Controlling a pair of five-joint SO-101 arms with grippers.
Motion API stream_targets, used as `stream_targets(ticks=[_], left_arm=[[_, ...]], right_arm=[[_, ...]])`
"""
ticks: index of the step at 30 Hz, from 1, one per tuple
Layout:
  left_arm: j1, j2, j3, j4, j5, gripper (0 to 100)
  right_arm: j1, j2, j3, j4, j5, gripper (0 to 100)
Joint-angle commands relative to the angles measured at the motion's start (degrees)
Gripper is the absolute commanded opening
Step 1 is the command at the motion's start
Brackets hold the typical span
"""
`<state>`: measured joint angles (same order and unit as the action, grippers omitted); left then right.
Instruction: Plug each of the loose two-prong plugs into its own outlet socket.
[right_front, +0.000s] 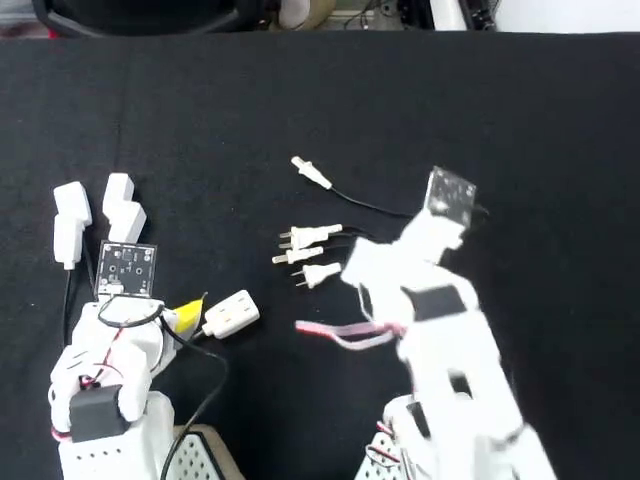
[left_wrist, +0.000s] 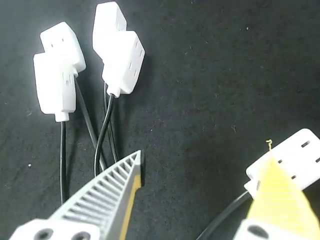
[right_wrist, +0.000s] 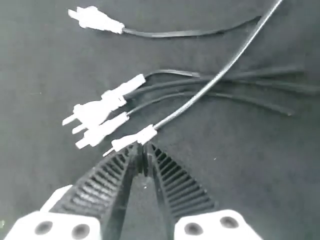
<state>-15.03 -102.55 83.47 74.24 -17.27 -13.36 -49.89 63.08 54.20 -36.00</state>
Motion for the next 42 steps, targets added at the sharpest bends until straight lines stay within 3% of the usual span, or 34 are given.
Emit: stream_targets(ticks=[1, 7, 10, 16, 25, 33, 42], left_arm=[[-0.48, 0.26, -0.40, -1.23, 0.26, 36], [-6.20, 0.26, -0.04, -0.88, -0.44, 36], [-8.75, 0.26, 2.95, -0.97, -5.36, 36], [-9.27, 0.26, 7.25, 1.76, -13.27, 36], [-9.27, 0.26, 7.60, 1.58, -13.71, 36], [-9.27, 0.26, 7.60, 1.58, -13.71, 36], [-9.27, 0.26, 7.60, 1.58, -13.71, 36]], right_arm=[[-1.41, 18.95, -8.66, -2.29, -6.24, 7.8], [-6.68, 32.22, -14.29, -6.42, -11.34, 27.3], [-11.34, 34.59, -16.66, -8.18, -15.21, 31.2], [-14.86, 40.48, -19.82, -13.01, -19.69, 24.8], [-8.09, 49.19, -22.02, -16.70, -19.69, 14.5], [-8.18, 51.03, -22.55, -14.33, -19.16, 12.6], [-9.32, 50.51, -23.69, -9.05, -14.15, 1.3]])
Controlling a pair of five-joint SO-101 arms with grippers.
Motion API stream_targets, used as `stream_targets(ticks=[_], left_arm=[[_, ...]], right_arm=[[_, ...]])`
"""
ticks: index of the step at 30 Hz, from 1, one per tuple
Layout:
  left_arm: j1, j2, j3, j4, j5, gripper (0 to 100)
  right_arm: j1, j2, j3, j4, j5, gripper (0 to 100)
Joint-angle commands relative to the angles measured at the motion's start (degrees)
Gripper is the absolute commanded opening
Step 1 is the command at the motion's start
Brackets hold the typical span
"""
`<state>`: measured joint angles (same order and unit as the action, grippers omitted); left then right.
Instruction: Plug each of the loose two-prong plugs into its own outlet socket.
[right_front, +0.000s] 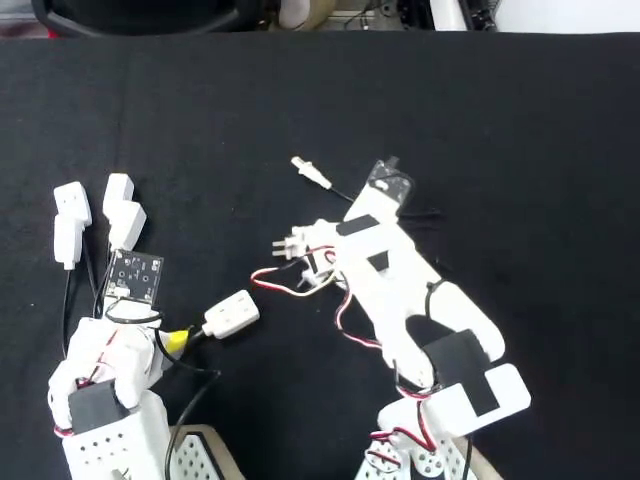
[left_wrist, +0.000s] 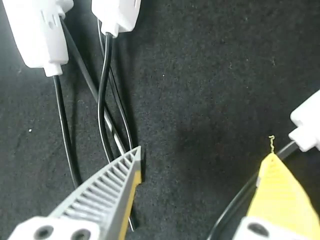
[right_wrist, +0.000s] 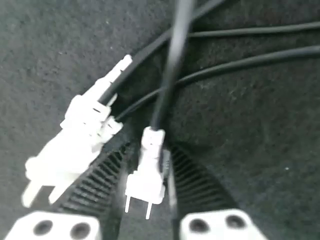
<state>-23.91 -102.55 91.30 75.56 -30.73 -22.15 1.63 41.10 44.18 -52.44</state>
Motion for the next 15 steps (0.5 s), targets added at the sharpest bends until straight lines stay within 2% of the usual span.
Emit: stream_targets(ticks=[1, 5, 7, 12, 15], left_arm=[[-0.40, 0.26, -0.22, 0.26, -0.26, 36], [-0.40, 0.26, -0.22, 0.26, -0.35, 36], [-0.40, 0.26, -0.13, 0.26, -0.35, 36], [-0.40, 0.26, -0.13, 0.26, -0.35, 36], [-0.40, 0.26, -0.13, 0.26, -0.35, 36]], right_arm=[[-0.44, -1.01, -1.98, 0.97, 2.90, 1.1], [1.23, -2.86, -2.95, 4.48, 9.67, 1.1], [4.84, -4.44, -5.05, 9.05, 16.62, 1.1], [18.02, -6.46, -11.65, 17.67, 49.14, 1.4], [26.46, -5.58, -13.32, 20.92, 65.23, 1.4]])
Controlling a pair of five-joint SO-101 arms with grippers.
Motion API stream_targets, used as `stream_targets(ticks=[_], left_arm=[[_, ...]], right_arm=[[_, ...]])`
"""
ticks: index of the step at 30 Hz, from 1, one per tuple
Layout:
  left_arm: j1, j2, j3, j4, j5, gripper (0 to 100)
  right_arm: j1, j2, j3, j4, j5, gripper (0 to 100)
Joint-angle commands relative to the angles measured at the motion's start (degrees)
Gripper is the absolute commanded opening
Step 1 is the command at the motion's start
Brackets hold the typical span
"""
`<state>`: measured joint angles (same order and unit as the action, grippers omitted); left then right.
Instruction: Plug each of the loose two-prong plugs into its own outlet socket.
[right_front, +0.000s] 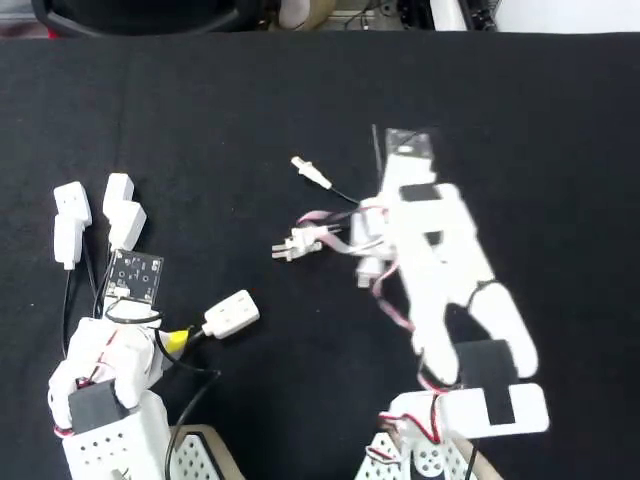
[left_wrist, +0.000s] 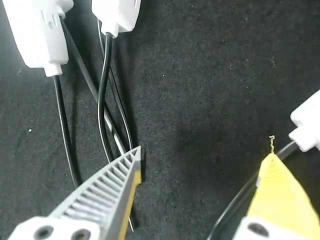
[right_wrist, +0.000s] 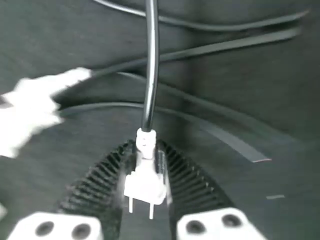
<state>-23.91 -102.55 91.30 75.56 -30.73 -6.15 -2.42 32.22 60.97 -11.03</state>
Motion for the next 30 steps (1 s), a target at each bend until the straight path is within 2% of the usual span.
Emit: stream_targets(ticks=[1, 4, 7, 13, 16, 18, 20, 25, 30], left_arm=[[-0.22, 0.26, -0.13, 0.26, -0.35, 36], [-0.04, 0.26, -0.13, 0.26, -0.35, 36], [-0.04, 0.26, -0.13, 0.26, -0.35, 36], [-0.31, 0.26, -0.13, 0.26, -0.35, 36], [-0.31, 0.26, -0.13, 0.26, -0.35, 36], [-0.22, 0.26, -0.13, 0.26, -0.35, 36], [-0.22, 0.26, -0.13, 0.26, -0.35, 36], [-0.13, 0.26, 0.22, 0.18, -0.35, 36], [-0.13, 0.26, 0.31, 0.18, -0.35, 36]], right_arm=[[11.96, -0.84, -4.35, 5.36, 28.04, 1.3], [14.15, 2.07, -4.35, 10.81, 39.03, 1.3], [12.40, 6.37, -4.44, 11.25, 45.01, 1.4], [2.73, 13.85, -4.70, 7.91, 45.45, 1.9], [-0.35, 14.90, -4.70, 8.62, 42.99, 12.0], [-0.53, 14.46, -5.67, 10.81, 42.73, 21.0], [0.09, 13.58, -7.43, 14.77, 42.73, 25.2], [3.25, 9.36, -11.12, 22.42, 42.99, 17.0], [6.59, 4.53, -10.51, 27.25, 47.12, 13.1]])
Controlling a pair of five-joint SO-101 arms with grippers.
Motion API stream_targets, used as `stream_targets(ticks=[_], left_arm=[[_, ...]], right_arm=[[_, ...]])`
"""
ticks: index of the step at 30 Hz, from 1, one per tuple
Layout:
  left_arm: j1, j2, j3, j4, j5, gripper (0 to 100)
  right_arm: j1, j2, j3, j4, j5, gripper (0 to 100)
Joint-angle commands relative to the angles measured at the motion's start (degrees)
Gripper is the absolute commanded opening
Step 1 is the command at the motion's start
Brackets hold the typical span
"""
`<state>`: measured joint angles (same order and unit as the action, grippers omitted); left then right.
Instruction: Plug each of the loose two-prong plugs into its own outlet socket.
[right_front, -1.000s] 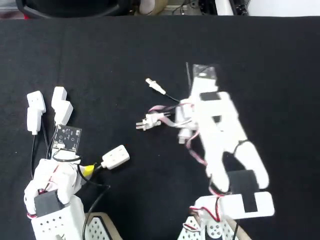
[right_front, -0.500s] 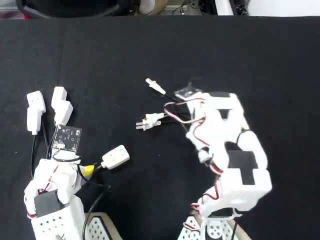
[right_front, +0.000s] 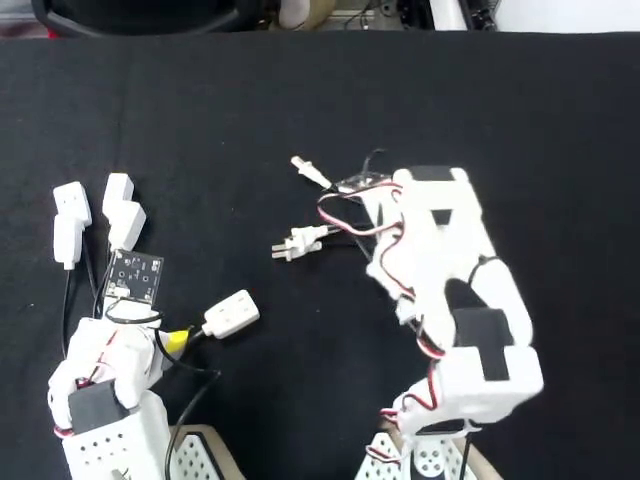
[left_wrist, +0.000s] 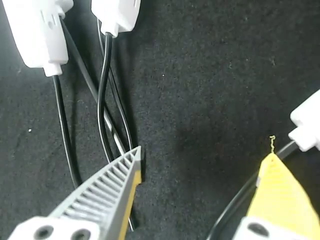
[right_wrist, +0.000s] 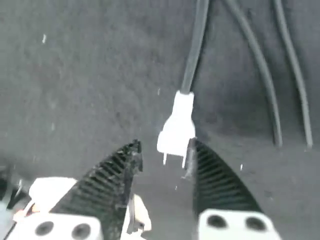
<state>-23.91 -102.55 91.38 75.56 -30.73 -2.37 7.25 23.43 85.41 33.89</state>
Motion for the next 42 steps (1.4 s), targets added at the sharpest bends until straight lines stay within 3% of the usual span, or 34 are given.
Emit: stream_targets(ticks=[1, 17, 26, 30, 42], left_arm=[[-0.13, 0.26, 0.22, 0.18, -0.35, 36], [-0.13, 0.26, 0.22, 0.18, -0.35, 36], [-0.31, 0.26, 0.22, 0.18, -0.35, 36], [-0.31, 0.26, 0.22, 0.18, -0.35, 36], [-0.31, 0.26, 0.22, 0.18, -0.35, 36]], right_arm=[[3.87, -6.02, -1.10, 2.55, 2.73, 13.0], [5.80, -6.90, 13.93, -14.86, 5.10, 12.8], [2.81, -6.81, 15.08, -15.21, 4.13, 12.2], [-1.58, -6.81, 14.81, -15.21, -0.35, 1.4], [-5.36, -6.81, 15.08, -15.21, -3.87, 1.2]])
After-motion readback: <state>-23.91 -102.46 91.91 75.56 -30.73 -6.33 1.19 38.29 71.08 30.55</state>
